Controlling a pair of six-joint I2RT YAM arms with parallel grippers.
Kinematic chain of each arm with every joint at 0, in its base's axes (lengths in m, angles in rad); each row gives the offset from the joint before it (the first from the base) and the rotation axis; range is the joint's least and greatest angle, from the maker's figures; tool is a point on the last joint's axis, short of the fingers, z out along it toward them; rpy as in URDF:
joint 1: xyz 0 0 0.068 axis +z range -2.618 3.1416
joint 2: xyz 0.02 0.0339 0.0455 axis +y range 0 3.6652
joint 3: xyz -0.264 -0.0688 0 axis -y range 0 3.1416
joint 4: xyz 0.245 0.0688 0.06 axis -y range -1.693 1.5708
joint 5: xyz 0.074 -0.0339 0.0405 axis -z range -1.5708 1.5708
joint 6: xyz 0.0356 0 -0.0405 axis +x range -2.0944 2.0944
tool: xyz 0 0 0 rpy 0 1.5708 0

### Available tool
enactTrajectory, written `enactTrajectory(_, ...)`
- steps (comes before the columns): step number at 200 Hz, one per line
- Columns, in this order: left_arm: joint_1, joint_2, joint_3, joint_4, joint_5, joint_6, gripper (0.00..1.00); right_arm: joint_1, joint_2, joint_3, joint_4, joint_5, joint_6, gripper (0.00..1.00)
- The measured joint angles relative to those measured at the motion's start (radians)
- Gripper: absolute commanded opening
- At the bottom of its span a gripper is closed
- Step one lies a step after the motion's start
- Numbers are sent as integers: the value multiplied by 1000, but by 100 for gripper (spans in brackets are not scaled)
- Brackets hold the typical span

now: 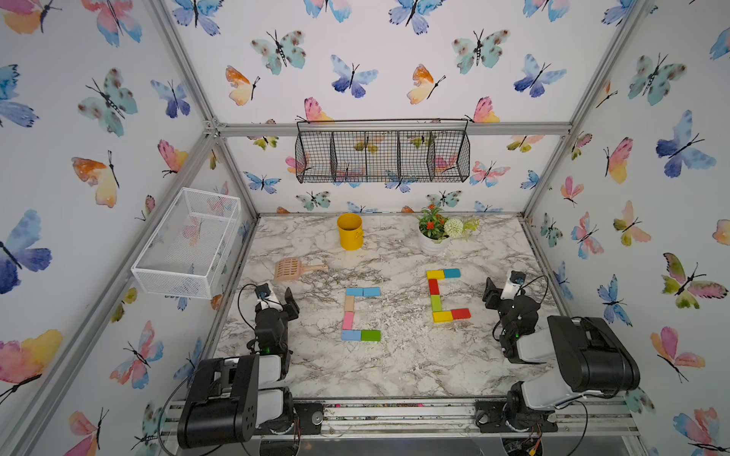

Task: Assemble the letter c with building blocks
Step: Reset both arms

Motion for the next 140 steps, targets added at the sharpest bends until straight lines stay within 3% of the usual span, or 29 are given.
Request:
enactTrajectory(18, -41, 72, 11, 60, 0, 37, 66, 0, -6, 6, -22, -19, -10, 71)
enactTrajectory(40, -66, 87, 75, 10, -2, 69, 67, 0, 6, 46, -23, -45, -21, 72)
enactTrajectory(58, -73, 89, 111, 10, -8, 79, 69, 0, 2, 77, -50, -56, -29, 81)
enactTrajectory(60, -74, 89, 113, 8, -10, 80, 70, 0, 2, 79, -49, -56, -30, 83)
enactTrajectory(63, -73, 89, 114, 8, -11, 80, 70, 0, 3, 80, -47, -57, -31, 97)
enactTrajectory(65, -74, 89, 115, 8, -12, 81, 71, 0, 3, 80, -45, -58, -31, 100)
enactTrajectory(79, -73, 89, 114, -1, -24, 85, 85, 0, 3, 80, -45, -63, -34, 99)
enactTrajectory(82, -74, 89, 114, -3, -24, 83, 99, 0, 3, 80, -47, -64, -35, 99)
enactTrajectory(140, -73, 89, 114, -37, -35, 88, 98, 0, 3, 80, -79, -81, -43, 100)
